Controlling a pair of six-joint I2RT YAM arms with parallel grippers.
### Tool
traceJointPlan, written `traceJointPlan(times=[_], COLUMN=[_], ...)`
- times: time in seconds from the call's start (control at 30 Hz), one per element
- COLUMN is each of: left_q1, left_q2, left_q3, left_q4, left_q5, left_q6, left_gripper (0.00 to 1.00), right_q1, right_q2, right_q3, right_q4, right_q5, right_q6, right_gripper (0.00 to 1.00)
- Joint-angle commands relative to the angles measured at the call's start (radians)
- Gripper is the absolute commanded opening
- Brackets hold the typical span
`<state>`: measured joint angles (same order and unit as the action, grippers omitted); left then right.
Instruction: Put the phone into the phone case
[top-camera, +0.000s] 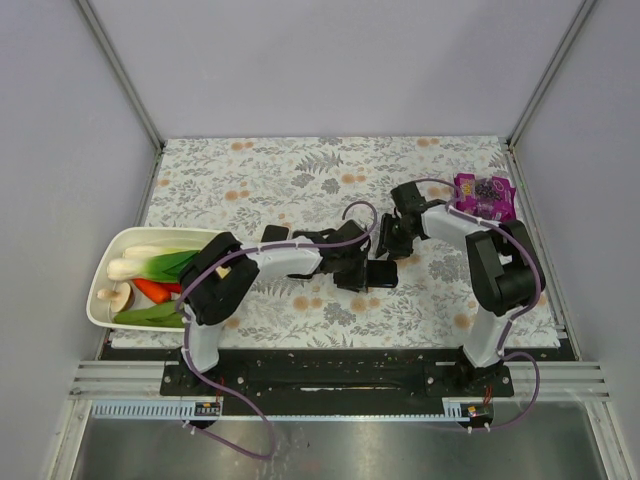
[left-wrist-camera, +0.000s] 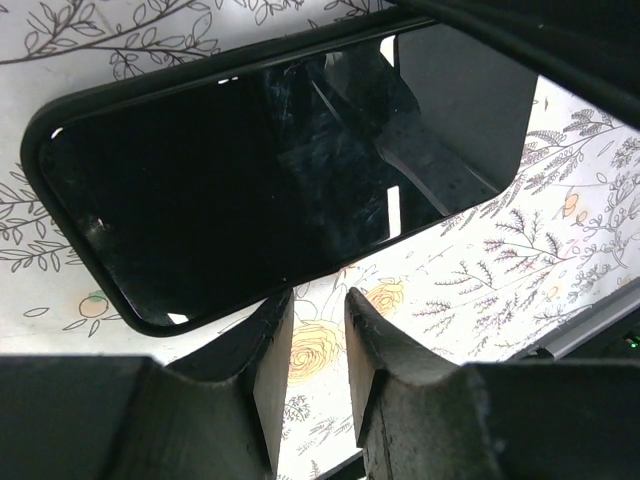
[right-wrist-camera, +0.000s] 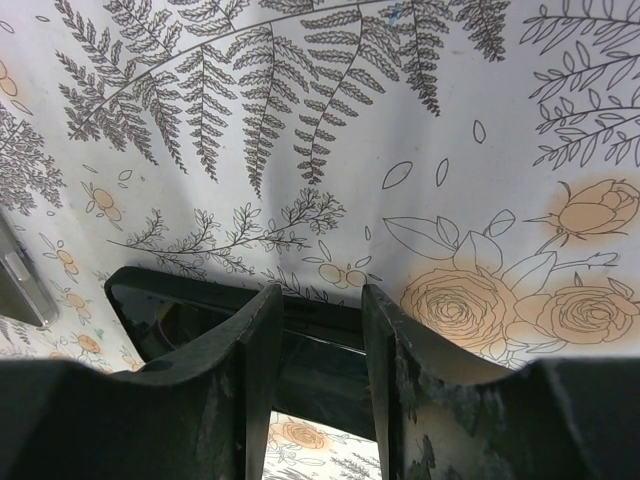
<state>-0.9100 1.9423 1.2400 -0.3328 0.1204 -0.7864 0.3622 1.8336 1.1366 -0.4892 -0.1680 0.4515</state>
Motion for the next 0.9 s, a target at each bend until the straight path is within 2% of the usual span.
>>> traceJointPlan(times=[0.0, 0.43, 0.87], left_q1=[0.075, 0.16, 0.212], left_q2=[0.063, 0.104, 0.147], left_q3=[0.019, 0.099, 0.165], left_q4=[-0.008, -0.037, -0.077], left_q5=[-0.11, -0.082, -0.076], left_q6=[0.039, 0.059, 0.085], left_gripper=[0.32, 0.32, 0.32], right_q1=[0.0, 0.0, 0.001], right_q2=[-0.016, -0.092, -0.192], right_q3=[-0.061, -0.153, -0.316], right_q4=[-0.015, 0.034, 0.162], right_q5=[-0.064, -0.105, -0.148], right_q6=[0.027, 0.102, 0.219], right_gripper=[0.46, 0.45, 0.43])
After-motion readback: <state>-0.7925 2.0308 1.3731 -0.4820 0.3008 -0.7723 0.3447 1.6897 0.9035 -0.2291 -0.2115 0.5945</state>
